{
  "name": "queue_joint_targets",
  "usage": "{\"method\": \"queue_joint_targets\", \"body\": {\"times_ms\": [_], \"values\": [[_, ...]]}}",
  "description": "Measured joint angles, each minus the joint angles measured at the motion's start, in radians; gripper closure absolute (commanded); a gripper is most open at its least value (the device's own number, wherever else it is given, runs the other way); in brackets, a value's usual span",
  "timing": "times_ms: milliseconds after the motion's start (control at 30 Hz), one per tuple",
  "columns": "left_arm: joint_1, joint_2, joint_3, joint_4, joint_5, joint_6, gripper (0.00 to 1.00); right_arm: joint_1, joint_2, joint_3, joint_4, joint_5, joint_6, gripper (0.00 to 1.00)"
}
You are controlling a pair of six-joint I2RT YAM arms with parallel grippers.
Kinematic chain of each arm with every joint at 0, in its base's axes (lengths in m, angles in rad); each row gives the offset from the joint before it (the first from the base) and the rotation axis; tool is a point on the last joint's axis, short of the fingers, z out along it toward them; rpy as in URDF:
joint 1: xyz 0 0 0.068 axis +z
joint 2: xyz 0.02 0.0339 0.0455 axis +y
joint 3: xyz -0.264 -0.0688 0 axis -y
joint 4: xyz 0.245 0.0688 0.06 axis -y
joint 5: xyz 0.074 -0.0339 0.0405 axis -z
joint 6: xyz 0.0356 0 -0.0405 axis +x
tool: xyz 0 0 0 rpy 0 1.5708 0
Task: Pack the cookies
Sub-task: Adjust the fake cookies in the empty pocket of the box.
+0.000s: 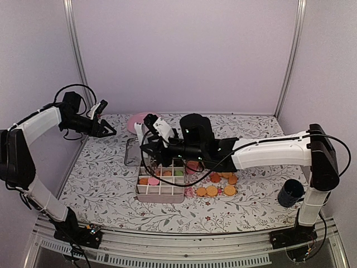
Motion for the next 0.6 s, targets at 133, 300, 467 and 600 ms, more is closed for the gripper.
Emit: {"method": "queue_joint_targets", "body": {"times_ms": [133,300,467,600], "values": [[0.000,0.000,0.000,0.000,0.011,0.000,0.20,-0.026,-0.010,-0.012,0.024,-0.020,0.033,0.71],[0.000,0.000,0.000,0.001,0.016,0.000,0.20,-0.041,-0.009,-0.024,0.039,-0.037,0.060,0.71],[0.000,-0.002,0.000,0.001,0.016,0.000,0.20,-0.043,-0.008,-0.025,0.052,-0.055,0.074,0.67],[0.000,-0.003,0.000,0.003,0.019,0.000,0.20,-0.043,0.001,-0.025,0.065,-0.063,0.075,0.66]]}}
